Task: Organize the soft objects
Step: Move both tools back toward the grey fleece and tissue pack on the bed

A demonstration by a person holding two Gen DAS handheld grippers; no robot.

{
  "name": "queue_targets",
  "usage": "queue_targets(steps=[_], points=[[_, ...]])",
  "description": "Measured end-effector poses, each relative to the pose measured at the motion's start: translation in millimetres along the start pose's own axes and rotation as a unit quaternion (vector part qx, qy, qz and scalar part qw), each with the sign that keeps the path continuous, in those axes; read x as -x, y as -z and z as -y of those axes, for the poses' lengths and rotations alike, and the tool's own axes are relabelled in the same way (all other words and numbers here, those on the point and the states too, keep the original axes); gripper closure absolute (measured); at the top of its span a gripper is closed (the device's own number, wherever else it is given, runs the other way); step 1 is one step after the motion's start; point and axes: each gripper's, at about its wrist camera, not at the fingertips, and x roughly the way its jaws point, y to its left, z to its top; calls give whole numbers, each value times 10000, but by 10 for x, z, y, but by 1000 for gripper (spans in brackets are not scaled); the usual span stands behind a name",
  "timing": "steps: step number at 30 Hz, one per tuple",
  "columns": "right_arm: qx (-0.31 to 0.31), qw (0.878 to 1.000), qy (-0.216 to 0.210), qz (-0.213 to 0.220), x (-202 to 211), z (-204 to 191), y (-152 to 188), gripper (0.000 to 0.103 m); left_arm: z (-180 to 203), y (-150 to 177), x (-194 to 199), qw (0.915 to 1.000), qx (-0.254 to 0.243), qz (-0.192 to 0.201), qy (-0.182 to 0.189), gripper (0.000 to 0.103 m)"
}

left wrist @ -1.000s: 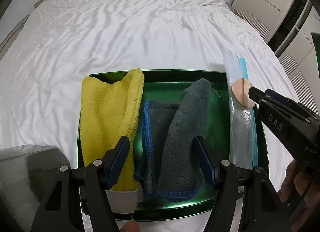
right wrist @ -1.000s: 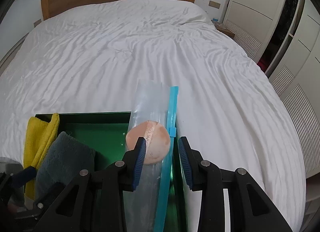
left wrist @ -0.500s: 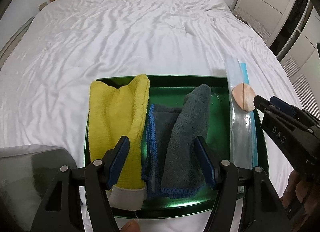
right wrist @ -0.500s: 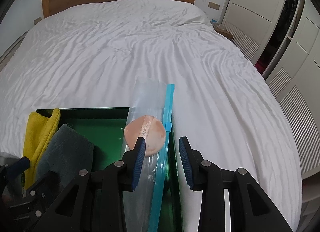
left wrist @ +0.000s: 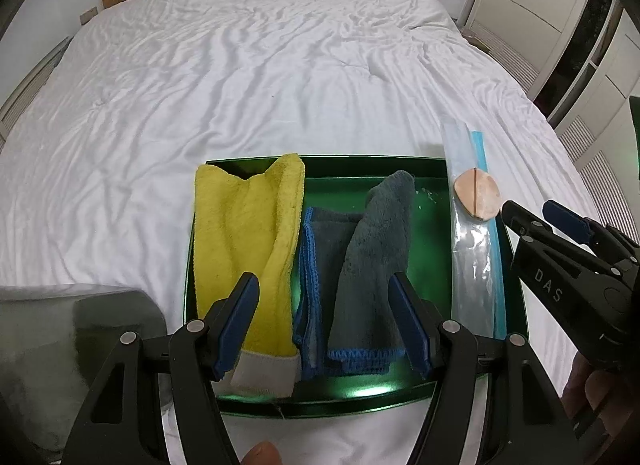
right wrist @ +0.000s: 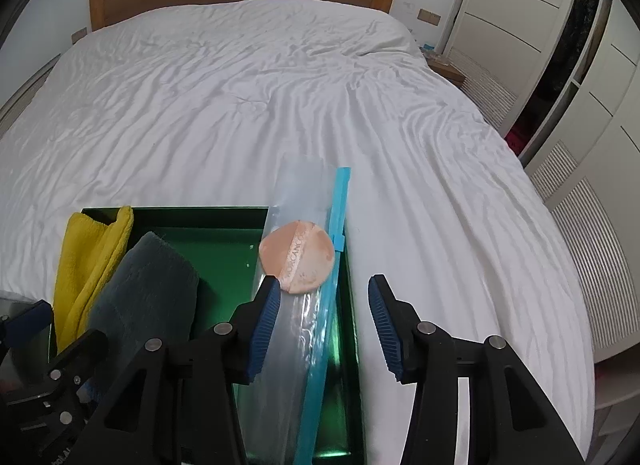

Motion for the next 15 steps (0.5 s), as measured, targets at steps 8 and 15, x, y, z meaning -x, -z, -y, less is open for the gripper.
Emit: queue_targets(steps=[8, 15], points=[[-12, 9998, 60, 169, 353, 8, 83, 54, 50, 102, 285, 9997, -133, 187, 84, 42], [75, 9995, 154, 278, 704, -36, 243, 53, 130, 385, 583, 9987, -328, 259, 291, 42]])
